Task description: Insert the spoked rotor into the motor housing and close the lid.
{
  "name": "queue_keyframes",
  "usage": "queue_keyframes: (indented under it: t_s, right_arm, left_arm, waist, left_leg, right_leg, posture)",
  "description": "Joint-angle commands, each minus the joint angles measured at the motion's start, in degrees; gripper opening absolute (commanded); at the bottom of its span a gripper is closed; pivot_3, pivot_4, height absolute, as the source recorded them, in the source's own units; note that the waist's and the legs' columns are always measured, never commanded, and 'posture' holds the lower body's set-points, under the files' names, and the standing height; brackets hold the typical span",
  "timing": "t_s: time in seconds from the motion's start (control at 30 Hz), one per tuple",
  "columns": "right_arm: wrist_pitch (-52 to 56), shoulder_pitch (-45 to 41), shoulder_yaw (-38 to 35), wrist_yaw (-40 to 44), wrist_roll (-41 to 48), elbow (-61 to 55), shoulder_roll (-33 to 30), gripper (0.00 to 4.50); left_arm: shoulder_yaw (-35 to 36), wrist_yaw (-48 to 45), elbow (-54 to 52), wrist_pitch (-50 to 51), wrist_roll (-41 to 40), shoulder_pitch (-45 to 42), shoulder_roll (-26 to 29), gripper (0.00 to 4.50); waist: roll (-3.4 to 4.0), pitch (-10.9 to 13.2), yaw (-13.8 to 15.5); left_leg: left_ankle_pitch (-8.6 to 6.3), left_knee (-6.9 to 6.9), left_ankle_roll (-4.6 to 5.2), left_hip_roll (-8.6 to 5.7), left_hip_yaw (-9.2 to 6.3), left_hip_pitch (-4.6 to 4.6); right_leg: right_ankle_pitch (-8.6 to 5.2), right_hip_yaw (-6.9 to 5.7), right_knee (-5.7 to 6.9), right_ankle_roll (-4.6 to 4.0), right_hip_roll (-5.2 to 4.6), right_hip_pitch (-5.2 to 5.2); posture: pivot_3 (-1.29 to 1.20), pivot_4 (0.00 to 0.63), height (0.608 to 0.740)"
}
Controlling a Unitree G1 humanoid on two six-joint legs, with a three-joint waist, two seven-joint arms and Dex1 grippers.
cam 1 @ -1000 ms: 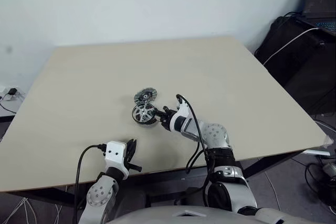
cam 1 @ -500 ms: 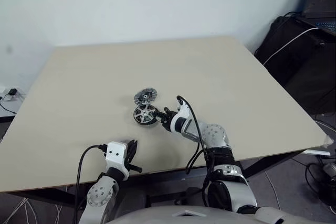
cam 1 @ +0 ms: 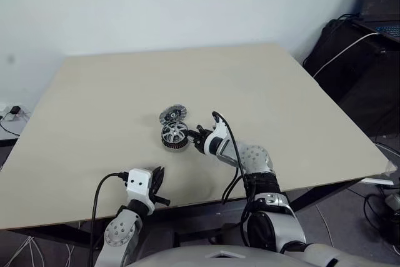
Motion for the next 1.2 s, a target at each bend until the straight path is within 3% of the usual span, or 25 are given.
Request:
queue_keyframes:
  t_s: [0.03,0.2,0.23,0.47,0.73,0.9,1.03,1.2]
  right_arm:
    - [-1.21,-2.80,0.63,1.05,-1.06,-0.60,1.66,0.38]
    - [-1.62,-2.30,2.18,2.04,-3.42,-0.90,1.39,0.38]
    - [-1.60,-2.23,2.28,2.20,-3.75,-1.11,1.41,1.11]
    - [-1.03,-1.22,1.14,1.61,-3.05,-5.80,1.27,3.30]
    - [1.97,2.38,2.25,0.34,-3.82,-15.79,-0.84,3.30]
    - [-7.00,6.29,17.62,8.04,-15.46,-23.64,-6.20,3.30]
    - [-18.68,6.63,28.80,12.15,-26.95,-21.26,-8.29,2.40]
    - [-29.05,2.98,34.86,13.43,-37.04,-12.76,-8.52,0.67]
  left_arm:
    - [-0.32,0.15,-1.55,-0.52,0.07,-0.51,-0.23,0.42]
    - [-0.44,0.30,-1.72,-0.39,-0.02,-0.38,-0.30,0.42]
    - [-0.46,0.29,-1.73,-0.36,-0.03,-0.37,-0.31,0.42]
    - [-0.62,0.17,-1.77,-0.13,-0.12,-0.37,-0.32,0.42]
    - [-0.97,-0.03,-1.61,0.05,-0.15,-0.57,-0.41,0.42]
    - [-1.23,-0.11,-1.78,0.26,-0.16,-0.73,-0.31,0.42]
    - [-1.39,-0.01,-1.94,0.29,-0.09,-0.84,-0.19,0.42]
    - [-1.41,0.24,-2.13,0.37,-0.11,-0.82,-0.22,0.42]
  waist:
    - [0.00,0.00,0.00]
    - [0.10,-0.11,-0.12]
    - [0.11,-0.12,-0.12]
    - [0.19,-0.26,0.02]
    - [0.18,-0.27,0.15]
    - [0.18,-0.27,-0.04]
    - [0.15,-0.28,-0.30]
    - [0.04,-0.28,-0.17]
  left_leg:
    - [0.00,0.00,0.00,0.00,0.00,0.00]
    - [0.00,0.01,0.00,0.00,0.00,0.00]
    - [0.00,0.00,0.00,-0.01,0.00,0.00]
    - [0.00,0.02,0.00,-0.02,-0.01,0.01]
    - [0.00,-0.02,0.01,-0.02,-0.01,-0.01]
    - [0.00,0.01,0.01,-0.04,0.02,-0.05]
    - [0.01,0.02,0.01,0.01,0.03,0.06]
    - [0.03,0.11,0.02,-0.02,0.04,0.09]
  right_leg:
    - [0.00,0.01,0.00,0.00,0.00,0.00]
    - [0.00,0.02,0.00,-0.01,-0.01,0.00]
    - [0.00,0.01,0.00,-0.01,-0.02,0.00]
    - [0.00,0.00,0.01,0.00,-0.03,0.03]
    - [0.01,-0.01,0.00,0.02,-0.01,0.00]
    - [-0.01,-0.02,-0.01,-0.01,-0.01,-0.03]
    - [-0.02,-0.02,0.02,-0.01,0.17,0.04]
    - [0.00,-0.01,0.02,0.03,0.46,0.12]
  posture:
    - [0.00,0.000,0.740]
    - [0.00,0.000,0.740]
    - [0.00,0.000,0.740]
    - [0.00,0.000,0.740]
    - [0.00,0.000,0.740]
    - [0.00,0.000,0.740]
    - [0.00,0.000,0.740]
    - [0.00,0.000,0.740]
